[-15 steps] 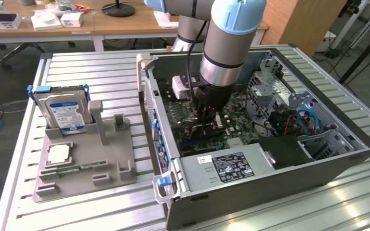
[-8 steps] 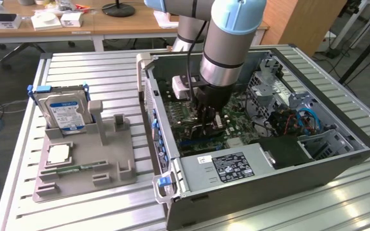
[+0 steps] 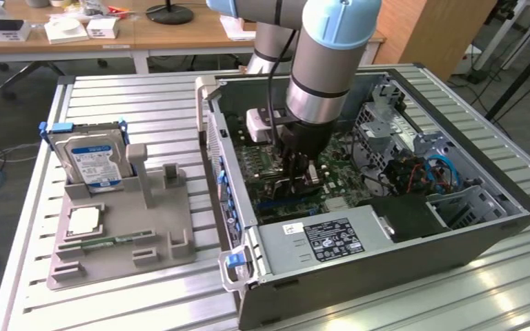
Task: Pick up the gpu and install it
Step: 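Pick up the gpu and move the gpu toward the slot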
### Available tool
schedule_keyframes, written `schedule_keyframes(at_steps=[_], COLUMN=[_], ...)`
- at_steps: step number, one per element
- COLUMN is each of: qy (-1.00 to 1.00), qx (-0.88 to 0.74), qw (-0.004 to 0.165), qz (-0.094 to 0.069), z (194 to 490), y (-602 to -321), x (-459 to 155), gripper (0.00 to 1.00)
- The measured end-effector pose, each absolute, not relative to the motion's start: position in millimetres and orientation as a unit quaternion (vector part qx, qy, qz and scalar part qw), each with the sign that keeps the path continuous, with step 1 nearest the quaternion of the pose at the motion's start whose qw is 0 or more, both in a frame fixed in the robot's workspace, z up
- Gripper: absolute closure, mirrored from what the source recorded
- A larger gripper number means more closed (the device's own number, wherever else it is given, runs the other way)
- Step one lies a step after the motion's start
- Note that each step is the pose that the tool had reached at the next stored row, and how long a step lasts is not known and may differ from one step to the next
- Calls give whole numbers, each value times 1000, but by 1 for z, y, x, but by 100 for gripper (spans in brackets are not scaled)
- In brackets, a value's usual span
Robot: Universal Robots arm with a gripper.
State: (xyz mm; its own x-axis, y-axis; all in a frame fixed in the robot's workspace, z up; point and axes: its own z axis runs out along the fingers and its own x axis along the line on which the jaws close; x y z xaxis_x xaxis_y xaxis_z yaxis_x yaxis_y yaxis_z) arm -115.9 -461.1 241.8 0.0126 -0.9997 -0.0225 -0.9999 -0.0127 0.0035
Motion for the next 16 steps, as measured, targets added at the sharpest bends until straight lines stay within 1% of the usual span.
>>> schedule_keyframes(at_steps=[7,16], qy=[703,703], qx=[-712,-712], qw=[7,7], qz=[9,9], z=[254,281], y=[-461,-461], x=[-116,-116], gripper=[60,60])
